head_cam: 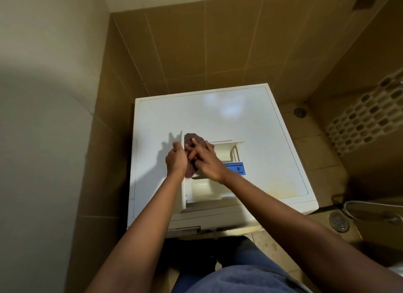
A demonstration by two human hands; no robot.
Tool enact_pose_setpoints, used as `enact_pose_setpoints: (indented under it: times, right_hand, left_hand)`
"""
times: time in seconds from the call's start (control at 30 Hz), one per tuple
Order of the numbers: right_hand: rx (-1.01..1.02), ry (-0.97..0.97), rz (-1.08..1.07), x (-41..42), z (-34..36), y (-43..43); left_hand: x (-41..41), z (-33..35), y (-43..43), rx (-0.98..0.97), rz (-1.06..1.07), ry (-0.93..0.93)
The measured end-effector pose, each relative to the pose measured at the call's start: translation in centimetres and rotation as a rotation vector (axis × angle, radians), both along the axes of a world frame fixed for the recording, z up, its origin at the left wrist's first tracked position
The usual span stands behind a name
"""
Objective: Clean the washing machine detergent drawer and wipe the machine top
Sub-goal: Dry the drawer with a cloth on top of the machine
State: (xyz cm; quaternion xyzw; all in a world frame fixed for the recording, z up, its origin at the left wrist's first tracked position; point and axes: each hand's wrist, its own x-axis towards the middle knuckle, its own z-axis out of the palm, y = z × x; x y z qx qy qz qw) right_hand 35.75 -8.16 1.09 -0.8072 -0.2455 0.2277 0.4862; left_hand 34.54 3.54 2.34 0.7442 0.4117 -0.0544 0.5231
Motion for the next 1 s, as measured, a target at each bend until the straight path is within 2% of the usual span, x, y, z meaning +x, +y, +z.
enact_pose_setpoints:
  times: [0.07,0.4,0.47,0.6,0.67,0.8,0.93,1.0]
  right_hand:
    - [-0.091,-0.088,0.061,-1.2,-0.7,0.4]
    - [-0.217,-0.434,-0.008,-3.4,-0.1,0.1]
    - [-0.224,-0.446,-0.013,-3.8,0.0,0.0]
    - [-0.097,-0.352,-0.038,-5.4,0.6,-0.6]
    - [-0.097,-0.328,-0.008,-5.9,0.8,-0.8]
    - [-0.296,-0.436,0.122,-6.1,-0.9,-1.1]
    - [-0.427,-0.324,0.1,-6.2,-0.7,0.0]
    - [-0.534,-0.367,0.097,-6.2,-0.3,0.6]
  left_hand:
    - [0.0,-0.2,0.1,-0.018,0.0,0.003]
    - [-0.3,0.6,-0.2,-0.002,-0.007,0.012]
    - [-0.3,0.8,-0.3,0.015,-0.023,0.015]
    - [-0.3,0.8,-0.3,0.031,-0.046,0.012]
    - [-0.4,0.8,-0.3,0.03,-0.045,0.007]
    - [-0.4,0.5,-0.2,0.011,-0.054,0.003]
    - [-0.5,0.4,-0.2,0.059,-0.102,0.002]
    - [-0.5,0.2,-0.1,0.07,-0.109,-0.002]
